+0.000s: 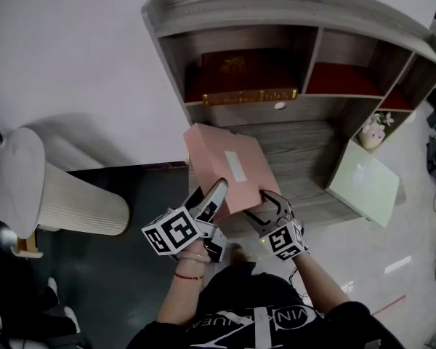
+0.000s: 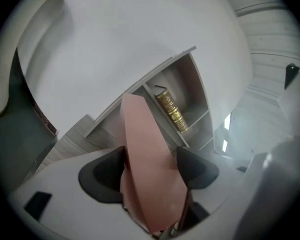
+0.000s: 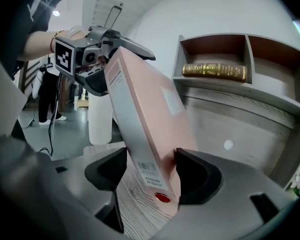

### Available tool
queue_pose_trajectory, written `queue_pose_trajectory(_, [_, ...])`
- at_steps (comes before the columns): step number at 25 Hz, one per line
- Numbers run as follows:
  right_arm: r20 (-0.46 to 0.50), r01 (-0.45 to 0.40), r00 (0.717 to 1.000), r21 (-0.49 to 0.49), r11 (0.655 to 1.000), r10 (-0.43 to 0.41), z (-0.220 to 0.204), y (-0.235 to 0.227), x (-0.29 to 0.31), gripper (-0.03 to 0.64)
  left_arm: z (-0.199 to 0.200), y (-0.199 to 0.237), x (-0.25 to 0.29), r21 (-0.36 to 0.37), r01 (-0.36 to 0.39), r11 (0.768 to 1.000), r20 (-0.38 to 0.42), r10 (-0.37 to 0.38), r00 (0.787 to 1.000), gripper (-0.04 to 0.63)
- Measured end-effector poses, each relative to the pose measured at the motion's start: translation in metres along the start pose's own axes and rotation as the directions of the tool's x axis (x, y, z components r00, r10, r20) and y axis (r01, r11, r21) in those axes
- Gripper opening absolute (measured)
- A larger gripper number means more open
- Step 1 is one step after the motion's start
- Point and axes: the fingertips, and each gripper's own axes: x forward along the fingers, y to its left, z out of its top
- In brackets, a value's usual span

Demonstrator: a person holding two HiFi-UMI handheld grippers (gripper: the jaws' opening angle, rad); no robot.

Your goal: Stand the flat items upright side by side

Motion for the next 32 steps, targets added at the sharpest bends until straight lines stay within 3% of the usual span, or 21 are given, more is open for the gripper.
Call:
queue_pose_trajectory(12, [0.024, -0.003, 1.000, 0.107, 0.994, 0.001, 0.017, -0.033, 0.018, 0.331, 0.026, -0.018, 0.038, 0.076, 0.053, 0.996, -0.008, -0.052, 0.999, 0.319])
queue_pose_trajectory(19, [0.053, -0.100, 0.994, 0.147, 0.984, 0.093, 0.023, -0.044, 0.032, 0.325, 0.041, -0.017, 0.052, 0.073, 0.026, 0.997, 0.040, -0.029, 0.999, 0.316])
queue_pose_trajectory(25, [0.075, -0.184, 0.982, 0.183, 0.966, 0.173, 0.038, -0.051, 0.056, 0.324, 0.063, -0.014, 0.059, 0.047, 0.018, 0.999, 0.110, -0.023, 0.994, 0.268])
queue_pose_trajectory(32, [0.109, -0.244, 0.969, 0.253, 0.936, 0.222, 0.051, -0.046, 0.079, 0.327, 0.074, -0.012, 0.063, 0.027, 0.050, 0.998, 0.136, -0.053, 0.989, 0.268])
